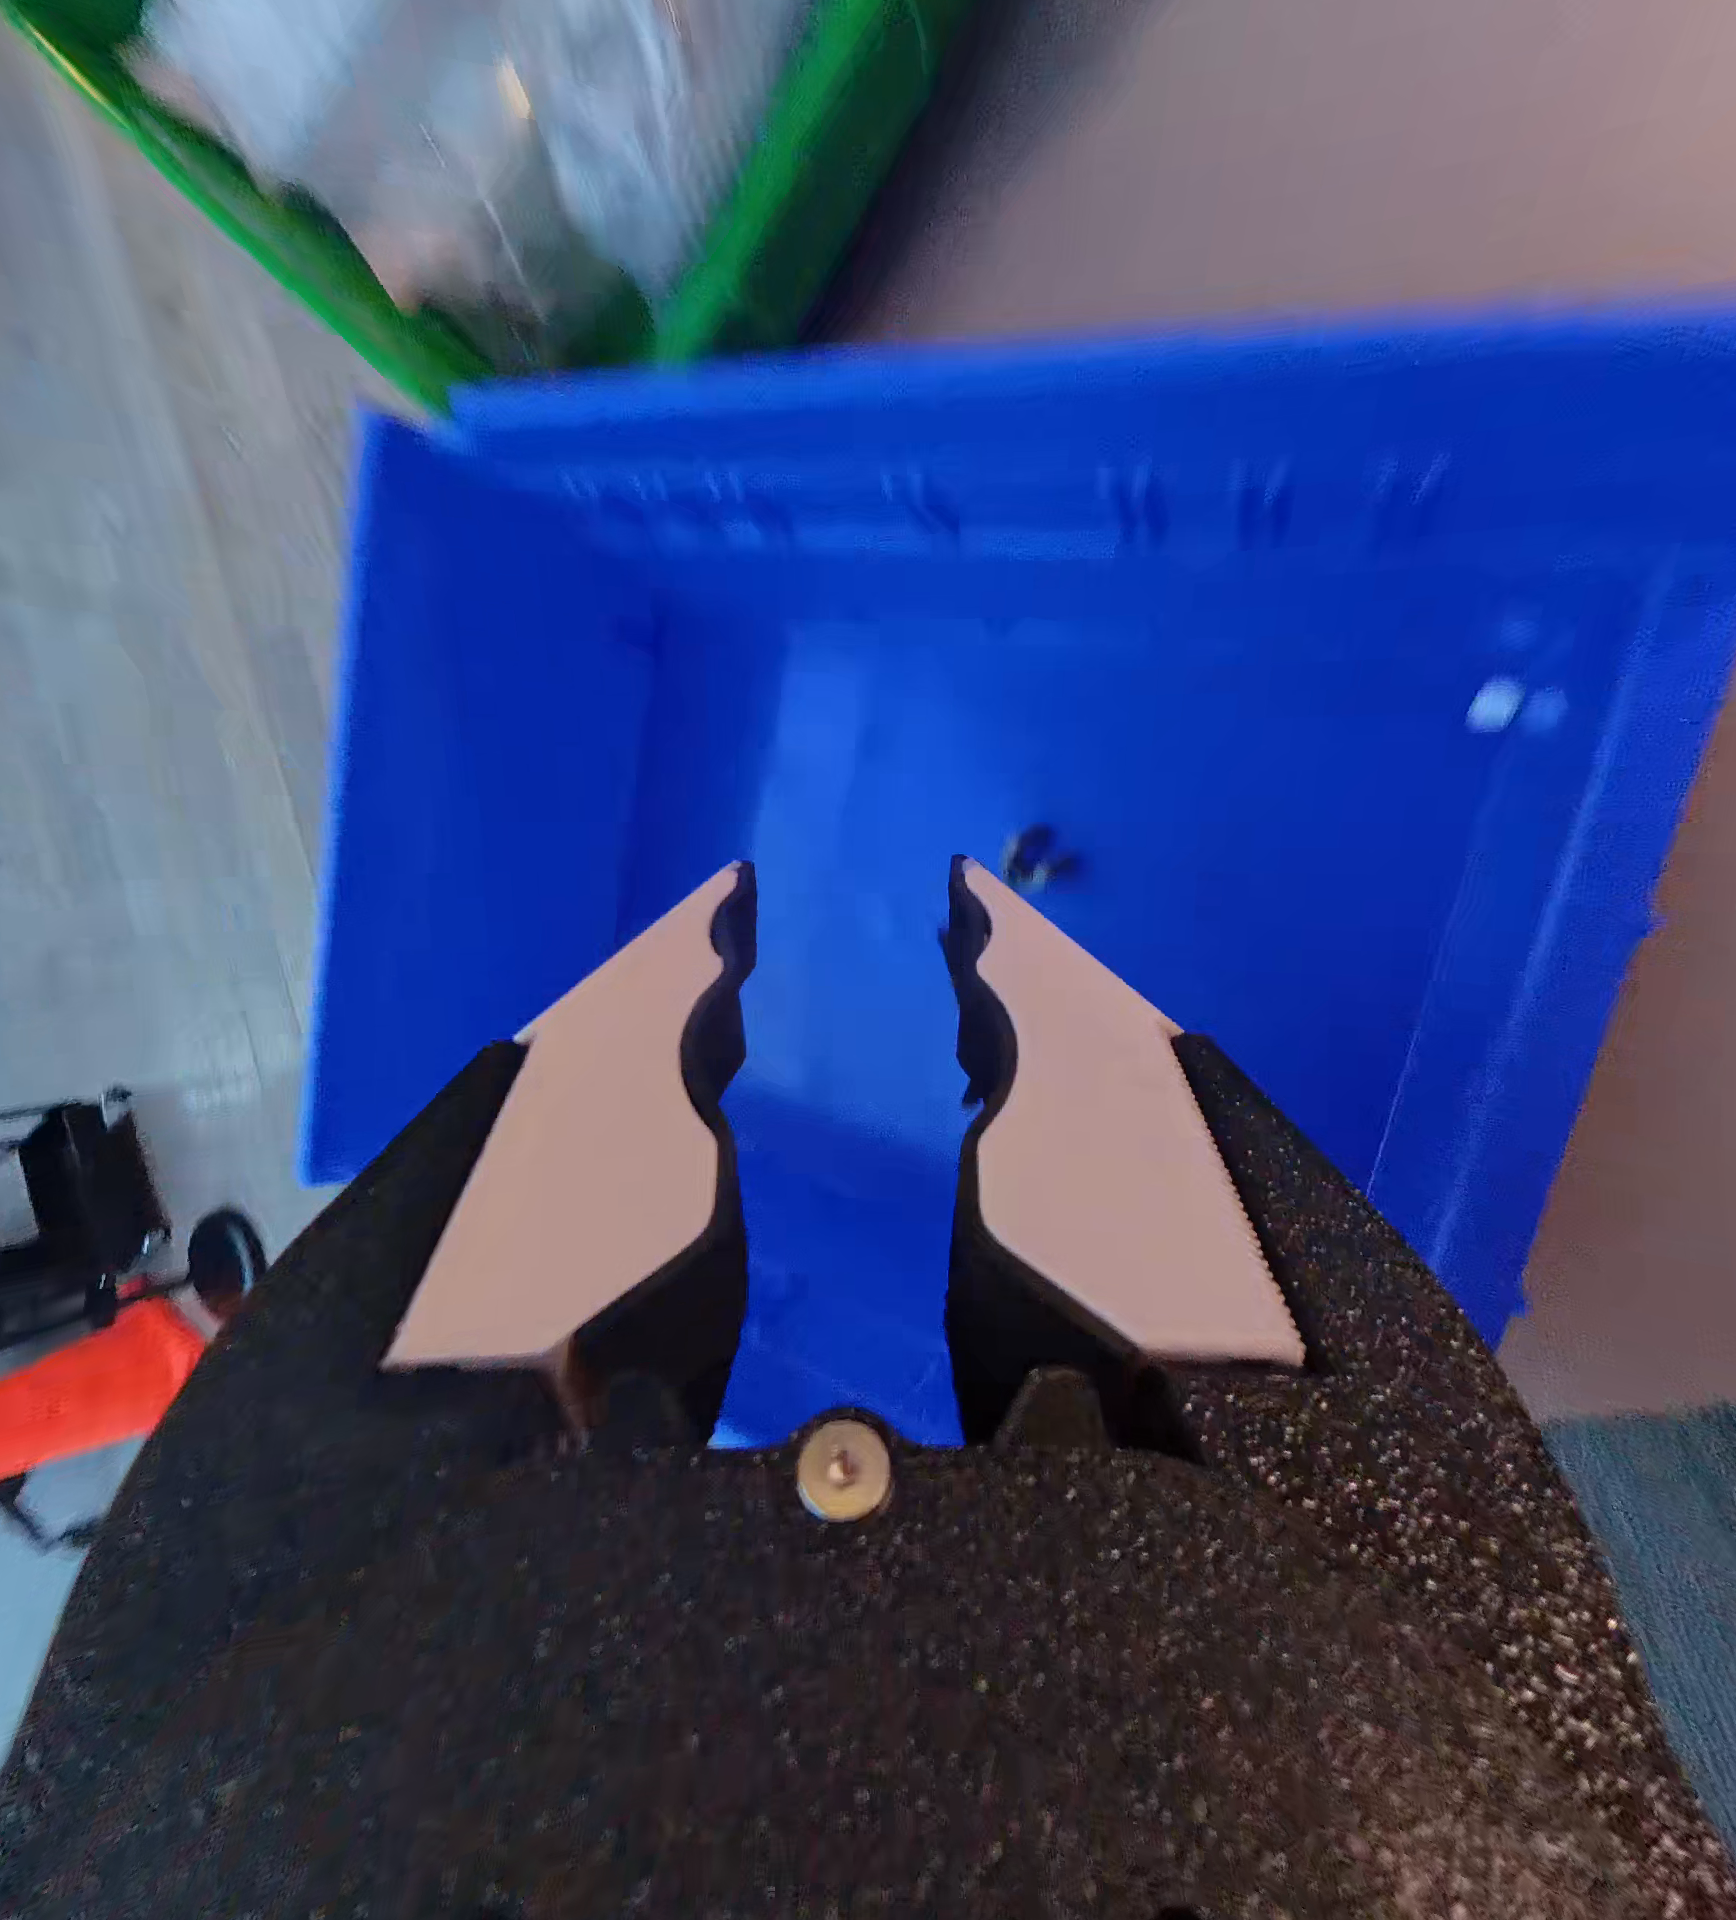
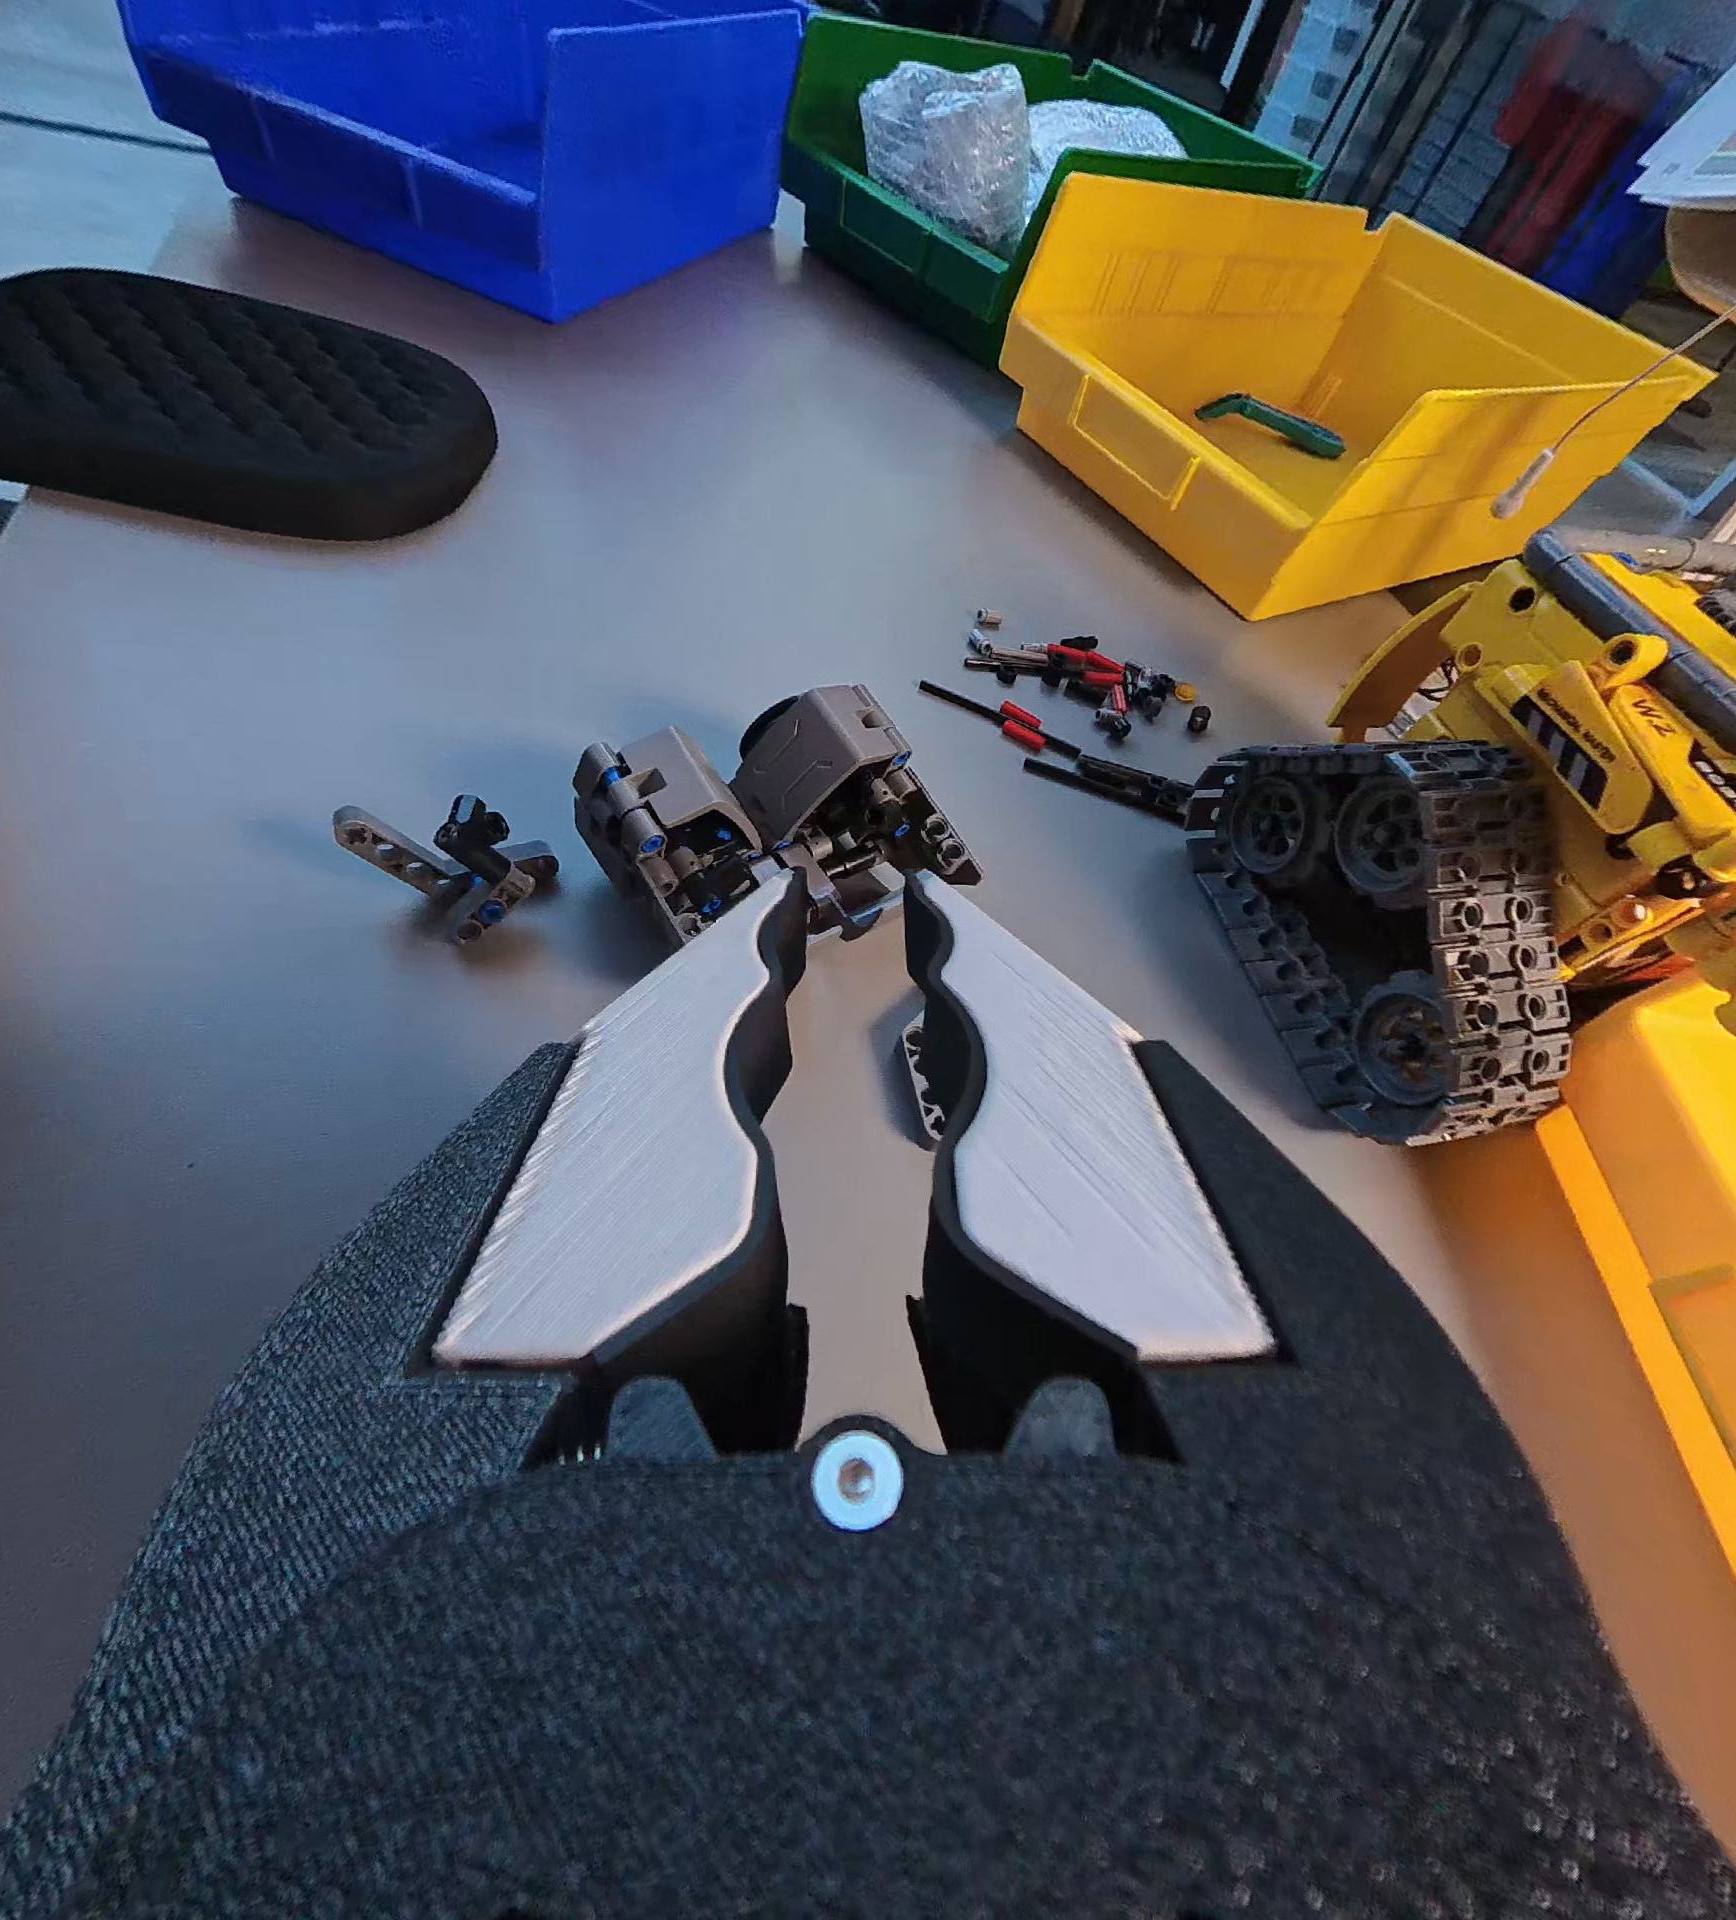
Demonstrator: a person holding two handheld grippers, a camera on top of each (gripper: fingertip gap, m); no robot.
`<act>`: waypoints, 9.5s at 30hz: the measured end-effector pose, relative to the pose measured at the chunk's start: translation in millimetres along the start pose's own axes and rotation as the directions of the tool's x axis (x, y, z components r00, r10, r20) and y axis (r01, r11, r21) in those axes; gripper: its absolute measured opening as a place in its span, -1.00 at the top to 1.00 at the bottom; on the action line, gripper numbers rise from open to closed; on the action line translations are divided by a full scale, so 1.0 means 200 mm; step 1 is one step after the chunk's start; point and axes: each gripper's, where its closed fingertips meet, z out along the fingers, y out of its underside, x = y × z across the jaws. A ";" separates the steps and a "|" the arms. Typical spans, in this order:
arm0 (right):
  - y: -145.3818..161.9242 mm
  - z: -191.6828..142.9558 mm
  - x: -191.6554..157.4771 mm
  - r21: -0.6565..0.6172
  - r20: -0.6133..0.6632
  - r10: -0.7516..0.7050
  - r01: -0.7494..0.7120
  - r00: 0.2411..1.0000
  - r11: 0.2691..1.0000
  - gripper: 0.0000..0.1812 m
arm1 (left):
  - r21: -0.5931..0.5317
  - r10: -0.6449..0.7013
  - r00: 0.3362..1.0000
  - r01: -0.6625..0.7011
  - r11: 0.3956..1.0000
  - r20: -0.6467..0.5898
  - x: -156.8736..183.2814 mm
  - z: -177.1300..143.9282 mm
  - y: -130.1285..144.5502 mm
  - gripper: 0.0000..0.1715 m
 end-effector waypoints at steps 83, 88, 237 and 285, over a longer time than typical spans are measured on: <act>-0.36 -0.06 -0.57 0.170 0.702 0.179 -0.407 0.689 0.898 0.78 | 0.706 0.771 -0.183 0.316 0.633 -0.610 2.18 -0.71 -0.99 0.92; -0.35 -0.07 -0.55 0.189 0.685 0.154 -0.378 0.712 0.907 0.86 | 0.708 0.764 -0.170 0.295 0.642 -0.622 2.20 -0.69 -0.99 0.91; 0.23 -0.77 1.77 -0.402 -0.415 0.034 -0.217 0.909 0.890 0.70 | 0.677 0.599 0.343 0.184 0.713 -0.724 2.15 -0.29 -1.24 0.92; -0.32 -0.01 -0.16 0.344 0.368 0.342 -0.468 0.865 0.814 0.77 | 0.662 0.618 0.260 0.422 0.619 -0.742 2.09 -0.46 -1.35 0.92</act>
